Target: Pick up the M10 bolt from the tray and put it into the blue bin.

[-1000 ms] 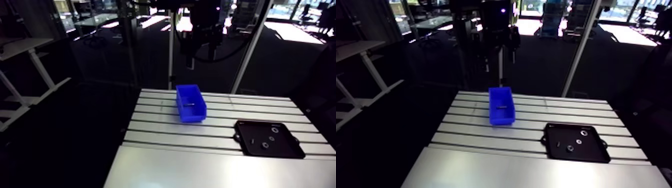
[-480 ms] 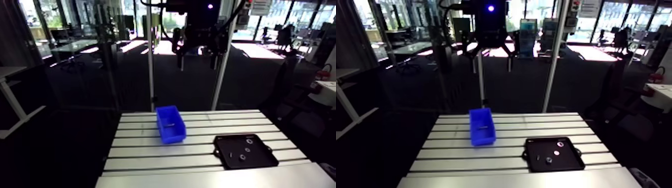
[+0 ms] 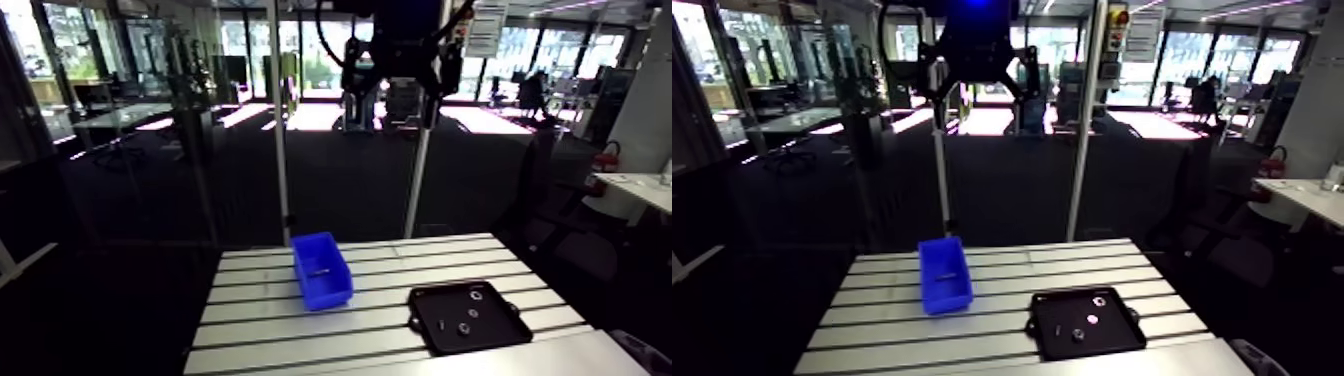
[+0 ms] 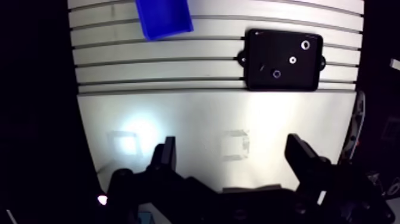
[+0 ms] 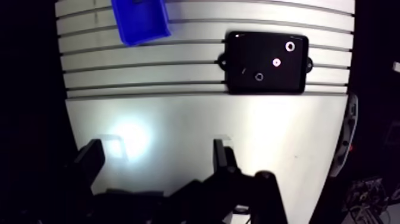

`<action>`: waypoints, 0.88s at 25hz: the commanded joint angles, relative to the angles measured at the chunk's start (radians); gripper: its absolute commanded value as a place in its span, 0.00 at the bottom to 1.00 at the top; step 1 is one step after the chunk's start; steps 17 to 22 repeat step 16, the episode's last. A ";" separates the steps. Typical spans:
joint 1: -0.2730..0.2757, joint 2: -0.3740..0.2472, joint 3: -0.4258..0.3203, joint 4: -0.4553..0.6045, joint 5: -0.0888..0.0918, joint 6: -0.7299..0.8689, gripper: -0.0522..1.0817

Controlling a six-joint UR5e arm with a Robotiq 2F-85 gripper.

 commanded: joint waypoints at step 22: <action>-0.009 -0.003 0.016 -0.005 0.009 0.006 0.05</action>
